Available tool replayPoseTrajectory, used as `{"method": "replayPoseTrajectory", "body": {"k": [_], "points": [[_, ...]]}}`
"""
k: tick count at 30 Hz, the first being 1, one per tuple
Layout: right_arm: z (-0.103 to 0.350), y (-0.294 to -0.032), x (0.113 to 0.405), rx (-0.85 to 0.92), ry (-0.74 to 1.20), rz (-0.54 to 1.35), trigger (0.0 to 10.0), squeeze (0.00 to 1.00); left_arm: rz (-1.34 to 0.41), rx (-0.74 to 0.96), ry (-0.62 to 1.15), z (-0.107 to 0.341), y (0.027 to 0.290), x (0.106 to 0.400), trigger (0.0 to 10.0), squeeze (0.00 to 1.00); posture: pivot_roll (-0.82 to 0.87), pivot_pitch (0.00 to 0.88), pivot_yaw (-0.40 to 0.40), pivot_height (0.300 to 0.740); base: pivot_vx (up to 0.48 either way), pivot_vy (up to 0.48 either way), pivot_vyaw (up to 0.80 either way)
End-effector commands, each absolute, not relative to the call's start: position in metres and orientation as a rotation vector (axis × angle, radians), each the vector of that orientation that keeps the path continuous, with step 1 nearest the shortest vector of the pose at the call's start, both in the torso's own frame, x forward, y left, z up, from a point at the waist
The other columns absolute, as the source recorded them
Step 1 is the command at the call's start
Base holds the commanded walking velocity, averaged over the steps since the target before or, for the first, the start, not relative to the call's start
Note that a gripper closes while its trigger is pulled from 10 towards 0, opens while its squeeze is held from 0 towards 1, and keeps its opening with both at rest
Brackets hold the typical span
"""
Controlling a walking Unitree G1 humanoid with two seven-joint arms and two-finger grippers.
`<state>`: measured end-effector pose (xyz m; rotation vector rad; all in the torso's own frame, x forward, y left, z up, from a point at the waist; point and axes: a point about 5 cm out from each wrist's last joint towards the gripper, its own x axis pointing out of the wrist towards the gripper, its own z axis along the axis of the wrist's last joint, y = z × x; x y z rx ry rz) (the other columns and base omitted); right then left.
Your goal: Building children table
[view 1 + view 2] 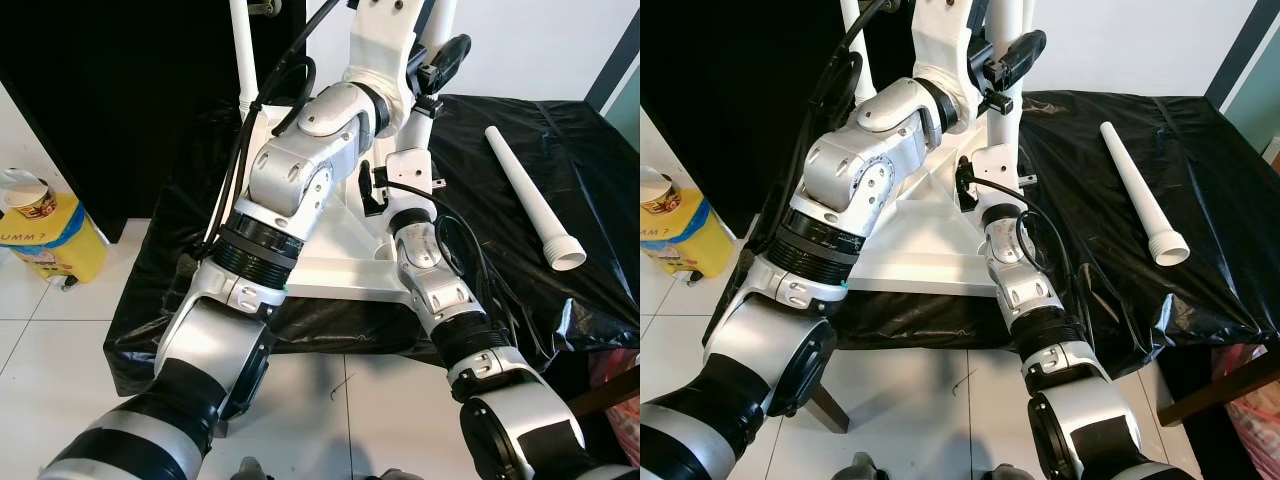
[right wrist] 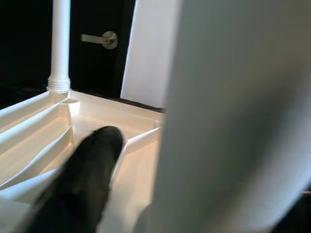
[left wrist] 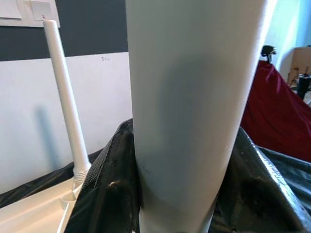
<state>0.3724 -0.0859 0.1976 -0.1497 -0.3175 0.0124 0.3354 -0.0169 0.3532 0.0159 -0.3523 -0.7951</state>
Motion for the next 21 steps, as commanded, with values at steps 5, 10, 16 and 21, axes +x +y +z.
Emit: {"method": "replayPoseTrajectory", "body": {"k": [5,10,16,21], "points": [[0.204,-0.087,0.374,-0.175,-0.361,-0.013,0.0,0.0,-0.769,0.009,-0.407,0.361,-0.02,0.33,10.0,0.0,0.0,0.0,-0.03,0.74,0.0,0.0,0.0],[0.205,-0.087,0.374,-0.174,-0.372,-0.021,0.0,0.0,-0.779,0.015,-0.408,0.361,-0.023,0.328,10.0,0.0,0.0,0.0,-0.027,0.74,0.0,0.0,0.0],[0.204,-0.087,0.373,-0.151,-0.37,-0.025,10.0,0.0,-0.79,0.026,-0.41,0.36,-0.026,0.326,10.0,0.0,0.0,0.0,-0.026,0.74,0.0,0.0,0.0],[0.197,-0.089,0.37,-0.112,-0.341,-0.025,10.0,0.0,-0.852,-0.042,-0.427,0.36,-0.026,0.321,10.0,1.0,0.0,0.0,-0.025,0.74,0.0,0.0,0.0]]}}
